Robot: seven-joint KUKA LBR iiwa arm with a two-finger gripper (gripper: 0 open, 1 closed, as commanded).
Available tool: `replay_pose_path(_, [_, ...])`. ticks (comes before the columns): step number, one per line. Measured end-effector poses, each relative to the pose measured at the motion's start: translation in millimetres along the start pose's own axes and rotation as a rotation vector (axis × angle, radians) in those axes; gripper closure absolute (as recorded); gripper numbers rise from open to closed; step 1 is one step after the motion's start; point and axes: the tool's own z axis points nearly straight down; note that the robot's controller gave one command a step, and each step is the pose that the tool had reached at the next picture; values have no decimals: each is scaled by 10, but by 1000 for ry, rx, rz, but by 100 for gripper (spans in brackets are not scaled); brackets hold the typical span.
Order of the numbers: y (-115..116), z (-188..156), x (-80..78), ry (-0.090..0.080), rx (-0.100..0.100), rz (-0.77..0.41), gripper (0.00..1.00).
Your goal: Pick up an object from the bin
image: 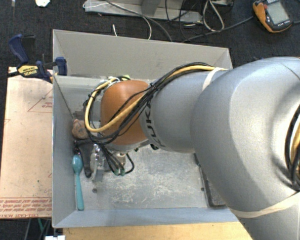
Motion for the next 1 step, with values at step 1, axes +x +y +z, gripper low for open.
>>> replay_pose_path(1, [0, 0, 0, 0, 0, 1, 100])
